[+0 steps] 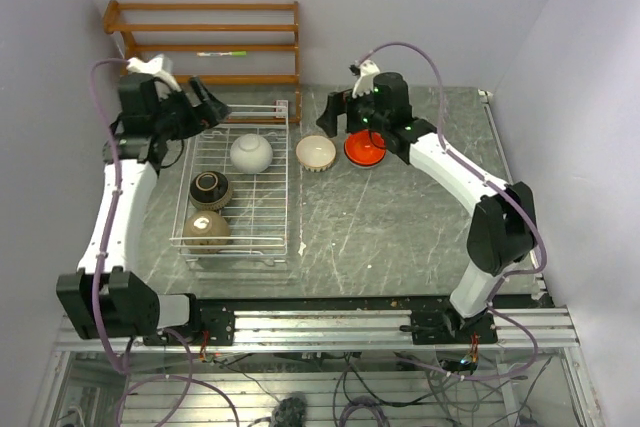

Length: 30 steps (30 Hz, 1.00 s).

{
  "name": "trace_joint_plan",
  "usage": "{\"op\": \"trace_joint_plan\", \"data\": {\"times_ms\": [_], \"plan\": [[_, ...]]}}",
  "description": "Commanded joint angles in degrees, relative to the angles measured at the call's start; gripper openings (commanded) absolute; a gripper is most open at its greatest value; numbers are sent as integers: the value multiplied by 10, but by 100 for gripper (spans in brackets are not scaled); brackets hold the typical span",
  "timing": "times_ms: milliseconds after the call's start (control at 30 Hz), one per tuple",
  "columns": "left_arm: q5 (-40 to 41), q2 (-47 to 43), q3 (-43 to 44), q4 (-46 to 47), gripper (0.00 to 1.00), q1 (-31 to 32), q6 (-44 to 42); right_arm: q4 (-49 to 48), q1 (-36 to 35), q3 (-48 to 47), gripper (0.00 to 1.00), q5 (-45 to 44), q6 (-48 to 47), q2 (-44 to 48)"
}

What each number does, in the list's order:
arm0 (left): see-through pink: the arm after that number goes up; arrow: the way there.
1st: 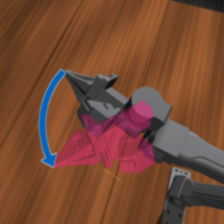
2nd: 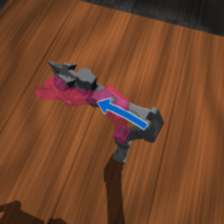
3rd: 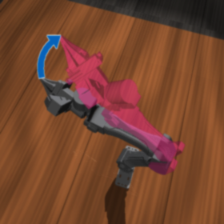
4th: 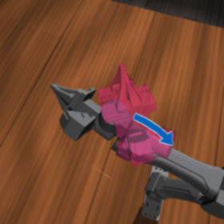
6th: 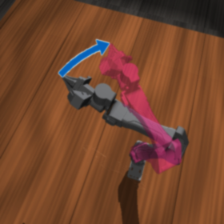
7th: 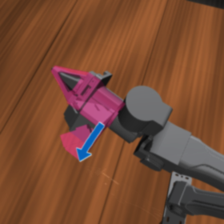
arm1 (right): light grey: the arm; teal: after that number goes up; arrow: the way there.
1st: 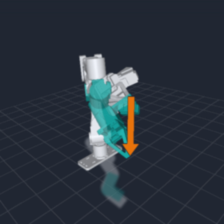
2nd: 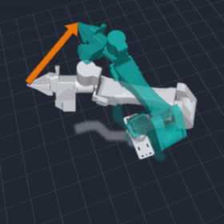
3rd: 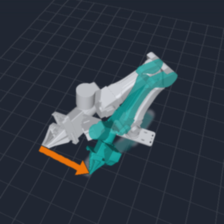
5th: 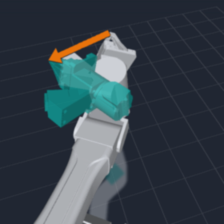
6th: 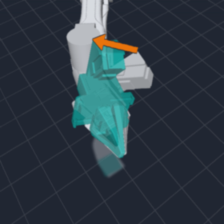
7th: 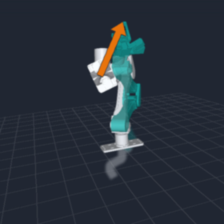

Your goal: Load the bowls into the dish rack

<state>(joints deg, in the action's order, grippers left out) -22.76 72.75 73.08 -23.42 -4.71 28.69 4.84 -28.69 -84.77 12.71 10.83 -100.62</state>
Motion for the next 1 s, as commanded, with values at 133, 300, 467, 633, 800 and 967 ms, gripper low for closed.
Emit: {"op": "trace_joint_plan", "data": {"times_ms": [133,300,467,633,800,967], "plan": [[226,112,47,-55,94,144,-67,-26,72,99,100,64,65,69],[321,155,69,-46,91,216,-66,-54,131,154,100,118,85,89],[381,199,85,-37,82,261,-54,-72,175,187,100,144,101,99],[379,226,87,8,76,291,-56,-86,190,198,100,150,111,101],[381,275,104,0,76,293,-51,-95,202,203,100,167,119,99],[392,299,100,-5,77,289,-48,-102,209,209,100,176,122,100]]}}
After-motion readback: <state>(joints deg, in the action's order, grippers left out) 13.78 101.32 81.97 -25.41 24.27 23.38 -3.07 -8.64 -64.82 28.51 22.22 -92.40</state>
